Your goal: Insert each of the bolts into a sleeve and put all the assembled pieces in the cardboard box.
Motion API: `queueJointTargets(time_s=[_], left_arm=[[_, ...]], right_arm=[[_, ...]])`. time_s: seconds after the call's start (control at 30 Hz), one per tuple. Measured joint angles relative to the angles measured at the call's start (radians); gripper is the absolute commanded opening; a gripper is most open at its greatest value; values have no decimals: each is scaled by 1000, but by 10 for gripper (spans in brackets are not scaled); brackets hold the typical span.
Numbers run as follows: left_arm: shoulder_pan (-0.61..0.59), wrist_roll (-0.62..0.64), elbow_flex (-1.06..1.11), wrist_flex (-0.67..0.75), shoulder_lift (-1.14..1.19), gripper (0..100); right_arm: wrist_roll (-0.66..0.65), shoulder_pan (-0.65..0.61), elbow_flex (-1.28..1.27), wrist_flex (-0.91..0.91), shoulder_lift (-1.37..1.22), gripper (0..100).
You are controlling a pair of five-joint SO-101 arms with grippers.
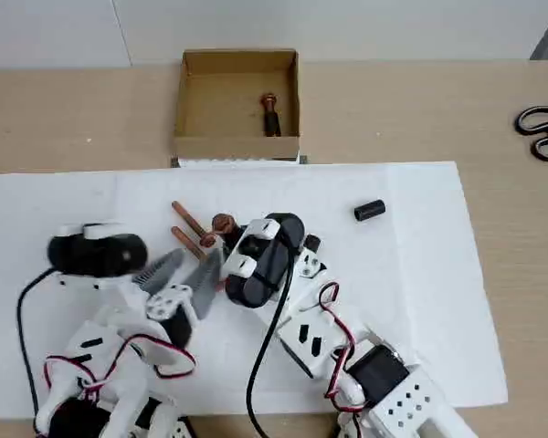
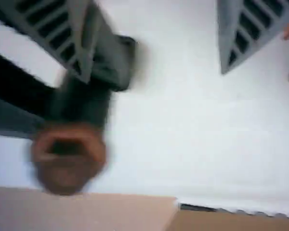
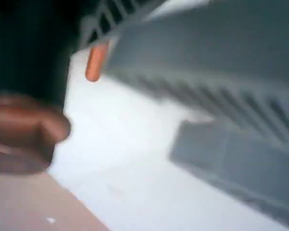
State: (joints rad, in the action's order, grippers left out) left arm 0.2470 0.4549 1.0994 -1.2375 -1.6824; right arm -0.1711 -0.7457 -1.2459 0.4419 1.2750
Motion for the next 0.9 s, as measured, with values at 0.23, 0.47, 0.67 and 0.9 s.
queueJointTargets(time_s=[0.23, 0.47, 0.67, 0.9], left_arm=[[-157, 0, 32, 0, 0, 5], [-167, -75, 143, 0, 0, 5], [-169, -118, 215, 25, 9, 5], [-169, -118, 264, 46, 9, 5]], right_arm=[[3, 97, 0, -2, -2, 3], [71, 173, 46, -57, -66, 3], [216, 292, 296, -58, -331, 3], [262, 331, 595, -58, -721, 3]])
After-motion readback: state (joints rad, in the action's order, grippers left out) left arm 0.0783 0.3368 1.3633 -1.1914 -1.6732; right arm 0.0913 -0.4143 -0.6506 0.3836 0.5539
